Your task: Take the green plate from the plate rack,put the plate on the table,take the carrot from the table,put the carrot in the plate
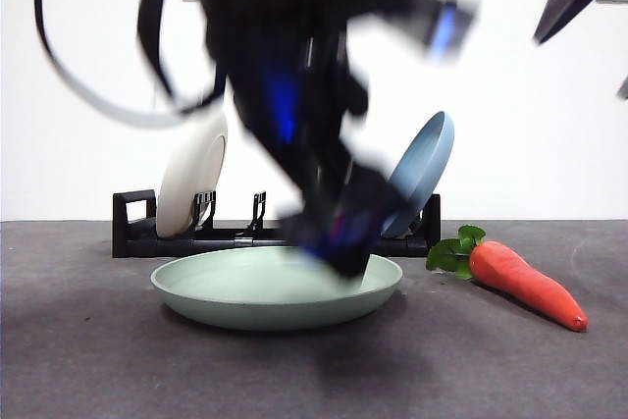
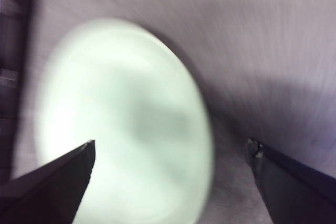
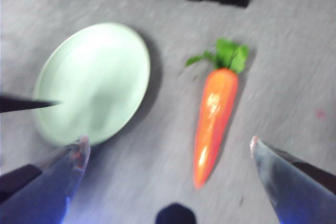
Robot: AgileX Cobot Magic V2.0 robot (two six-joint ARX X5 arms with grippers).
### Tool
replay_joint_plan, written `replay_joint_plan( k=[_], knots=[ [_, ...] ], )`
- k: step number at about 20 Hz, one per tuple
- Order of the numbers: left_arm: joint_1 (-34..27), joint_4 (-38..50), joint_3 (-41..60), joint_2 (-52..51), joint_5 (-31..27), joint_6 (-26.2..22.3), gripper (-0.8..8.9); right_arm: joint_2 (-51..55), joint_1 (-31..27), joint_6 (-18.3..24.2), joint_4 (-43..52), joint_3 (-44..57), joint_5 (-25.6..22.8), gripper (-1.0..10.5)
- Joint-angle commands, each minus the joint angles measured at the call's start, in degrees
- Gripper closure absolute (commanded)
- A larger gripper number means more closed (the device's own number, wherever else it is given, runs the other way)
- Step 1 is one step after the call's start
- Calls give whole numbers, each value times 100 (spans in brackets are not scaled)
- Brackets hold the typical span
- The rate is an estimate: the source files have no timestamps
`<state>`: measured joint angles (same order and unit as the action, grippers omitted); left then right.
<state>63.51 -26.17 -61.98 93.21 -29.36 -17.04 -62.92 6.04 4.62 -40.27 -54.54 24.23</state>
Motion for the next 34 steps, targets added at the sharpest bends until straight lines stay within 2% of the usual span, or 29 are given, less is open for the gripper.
replay_joint_plan(
  k=[1,4,7,10,13,18,25,28,34],
  knots=[
    [109,-592,-380,-503,103,866,342,-533,52,-177,461,-15,-79,290],
    [186,-1036,-791,-1373,619,1882,342,-1401,197,-337,1102,-15,-232,291],
    [219,-988,-901,-2286,898,2382,342,-2264,439,-330,1569,-15,-466,291],
    [219,-1172,-901,-3016,892,2463,342,-2940,658,-326,1910,-15,-990,330],
    [219,-1357,-901,-3501,879,2463,342,-3294,767,-330,2162,-15,-1128,426],
    [219,-1447,-901,-3713,866,2590,342,-3373,802,-358,2208,-15,-1370,771],
    [219,-1447,-901,-3711,863,2608,342,-3386,802,-415,2140,-15,-1370,795],
    [219,-1449,-901,-3711,863,2608,342,-3386,802,-415,2138,-15,-1368,959],
    [212,-1582,-901,-3711,841,2603,342,-2900,951,-546,2111,-15,-1215,959]
  ],
)
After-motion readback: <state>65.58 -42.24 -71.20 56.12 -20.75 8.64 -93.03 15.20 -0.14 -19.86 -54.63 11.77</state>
